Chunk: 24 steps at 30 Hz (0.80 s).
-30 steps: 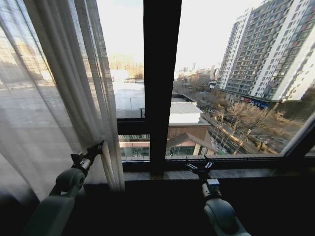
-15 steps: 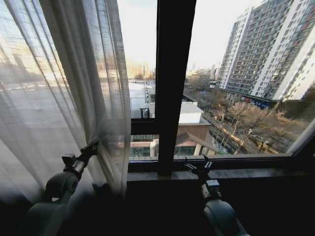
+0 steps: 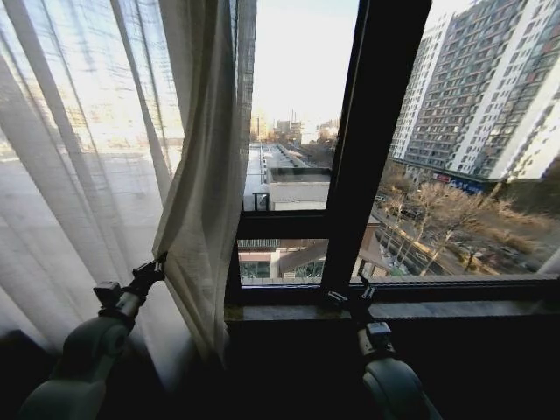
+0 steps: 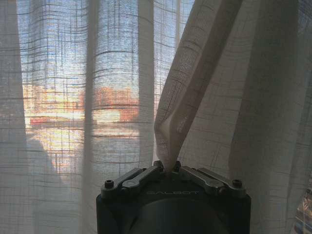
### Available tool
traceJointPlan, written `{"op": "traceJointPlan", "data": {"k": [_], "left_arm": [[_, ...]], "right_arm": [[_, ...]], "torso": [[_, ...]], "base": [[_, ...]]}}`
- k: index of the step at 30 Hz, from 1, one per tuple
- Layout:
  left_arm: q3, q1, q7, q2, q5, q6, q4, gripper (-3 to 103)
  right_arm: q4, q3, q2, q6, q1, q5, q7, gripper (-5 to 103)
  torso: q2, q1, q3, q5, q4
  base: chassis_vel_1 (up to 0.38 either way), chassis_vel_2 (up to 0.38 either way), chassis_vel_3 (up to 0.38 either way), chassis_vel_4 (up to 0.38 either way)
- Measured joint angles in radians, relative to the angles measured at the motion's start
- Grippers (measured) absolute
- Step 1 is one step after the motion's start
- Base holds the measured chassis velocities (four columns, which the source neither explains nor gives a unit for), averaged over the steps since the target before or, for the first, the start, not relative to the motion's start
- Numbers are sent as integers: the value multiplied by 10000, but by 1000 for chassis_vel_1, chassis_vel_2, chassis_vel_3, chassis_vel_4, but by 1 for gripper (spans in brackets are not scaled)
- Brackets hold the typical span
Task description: Open the curtains by pulling them apart, changing their state from closed to fully open.
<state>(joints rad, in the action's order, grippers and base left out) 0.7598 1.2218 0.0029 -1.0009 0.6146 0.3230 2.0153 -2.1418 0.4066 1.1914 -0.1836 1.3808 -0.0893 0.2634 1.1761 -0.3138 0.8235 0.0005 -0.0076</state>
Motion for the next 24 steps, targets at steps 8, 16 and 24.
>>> {"op": "traceJointPlan", "data": {"k": [8,16,24], "left_arm": [[92,276,-91,-47,3,1,272,0],[223,526,-120,-175,4,2,455,0],[255,597,-141,-219,2,2,563,0]], "right_arm": [[-41,13,-16,8,32,-5,0,100],[-41,-21,-4,30,13,-15,0,100],[-31,12,-21,52,-6,-41,0,100]], "torso": [[0,-1,0,-3,-1],[1,0,0,-2,-1],[0,-1,0,-2,-1]], "base": [[356,367,-370,-357],[355,339,-344,-328],[360,363,-354,-366]]}}
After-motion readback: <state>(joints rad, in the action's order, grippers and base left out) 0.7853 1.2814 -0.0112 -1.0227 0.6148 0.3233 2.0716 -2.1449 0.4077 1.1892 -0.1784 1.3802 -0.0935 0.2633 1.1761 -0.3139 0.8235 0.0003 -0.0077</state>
